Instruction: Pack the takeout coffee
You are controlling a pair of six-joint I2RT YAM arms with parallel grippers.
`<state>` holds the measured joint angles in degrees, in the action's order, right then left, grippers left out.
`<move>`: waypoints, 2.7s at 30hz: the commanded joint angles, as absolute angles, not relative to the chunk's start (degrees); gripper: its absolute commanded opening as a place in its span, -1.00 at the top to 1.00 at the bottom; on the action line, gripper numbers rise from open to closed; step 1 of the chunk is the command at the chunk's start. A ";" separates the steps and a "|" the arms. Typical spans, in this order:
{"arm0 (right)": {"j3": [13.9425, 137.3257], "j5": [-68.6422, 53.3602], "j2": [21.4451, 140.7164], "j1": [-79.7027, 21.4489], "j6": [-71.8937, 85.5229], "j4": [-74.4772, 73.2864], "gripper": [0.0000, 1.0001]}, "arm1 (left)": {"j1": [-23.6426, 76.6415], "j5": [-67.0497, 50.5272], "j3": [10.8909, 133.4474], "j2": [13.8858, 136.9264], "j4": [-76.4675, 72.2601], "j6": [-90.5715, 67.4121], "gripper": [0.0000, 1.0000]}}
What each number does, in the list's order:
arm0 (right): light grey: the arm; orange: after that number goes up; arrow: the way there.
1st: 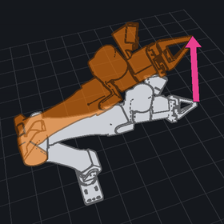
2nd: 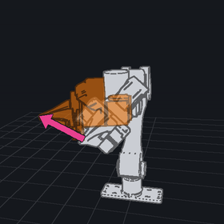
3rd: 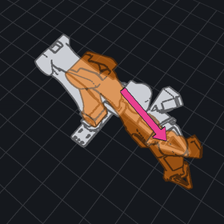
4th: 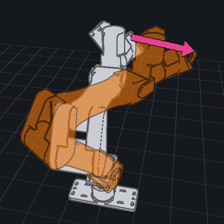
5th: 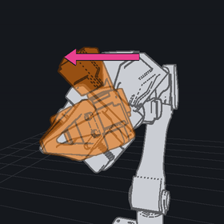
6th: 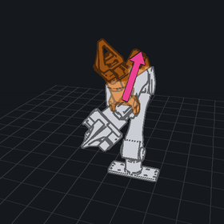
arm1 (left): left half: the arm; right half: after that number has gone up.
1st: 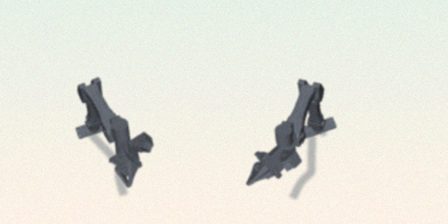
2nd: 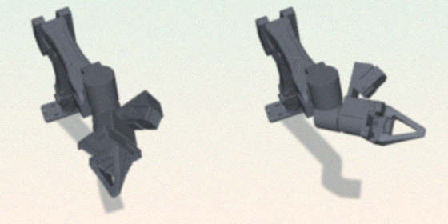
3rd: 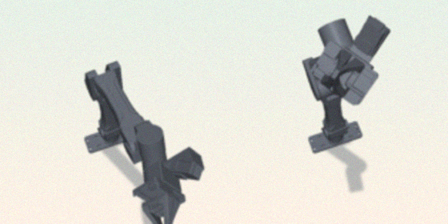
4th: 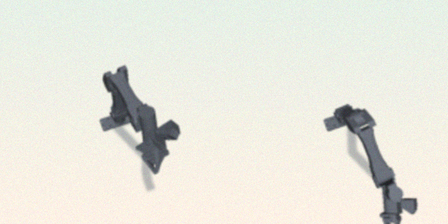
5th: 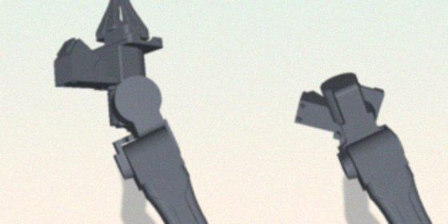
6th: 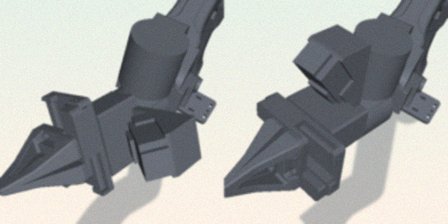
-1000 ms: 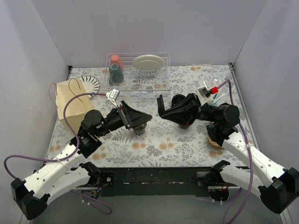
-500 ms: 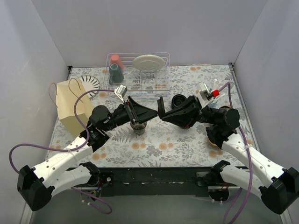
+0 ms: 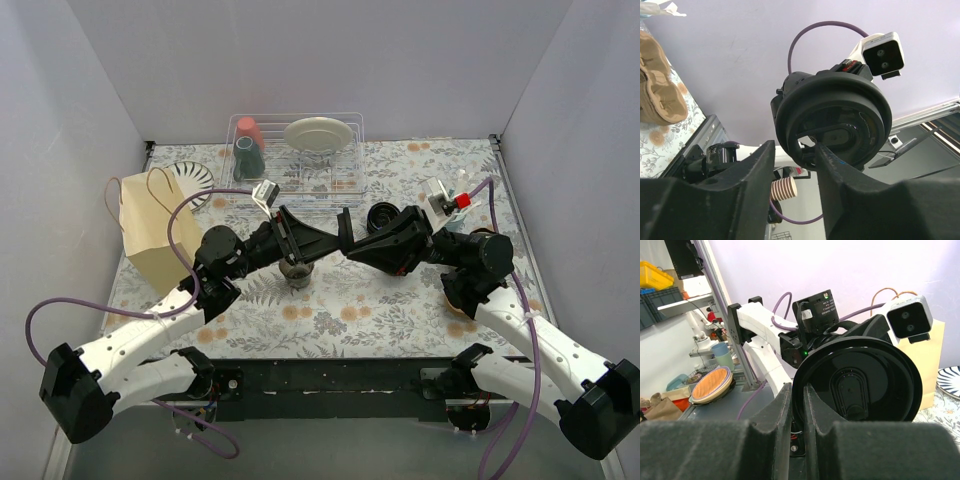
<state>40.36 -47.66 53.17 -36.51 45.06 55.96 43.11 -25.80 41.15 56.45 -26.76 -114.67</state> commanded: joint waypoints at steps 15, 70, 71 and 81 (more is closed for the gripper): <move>37.79 -43.60 47.91 -36.83 41.06 50.64 0.34 | 45.70 -20.40 43.77 53.53 -19.88 -113.12 1.00; 49.22 -8.17 41.22 -36.83 19.69 -17.14 -0.86 | 38.06 13.36 79.10 87.89 60.56 -72.51 0.84; 49.31 -8.09 41.22 -36.83 19.69 -17.23 -0.86 | 37.97 13.19 79.01 88.33 60.47 -72.42 0.84; 50.10 -7.82 41.57 -36.83 19.60 -17.75 -0.85 | 37.44 11.87 80.07 90.17 59.68 -71.81 0.77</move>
<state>47.94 -7.64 41.41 -36.77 20.16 -18.57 37.74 12.80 78.30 90.15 60.53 -72.77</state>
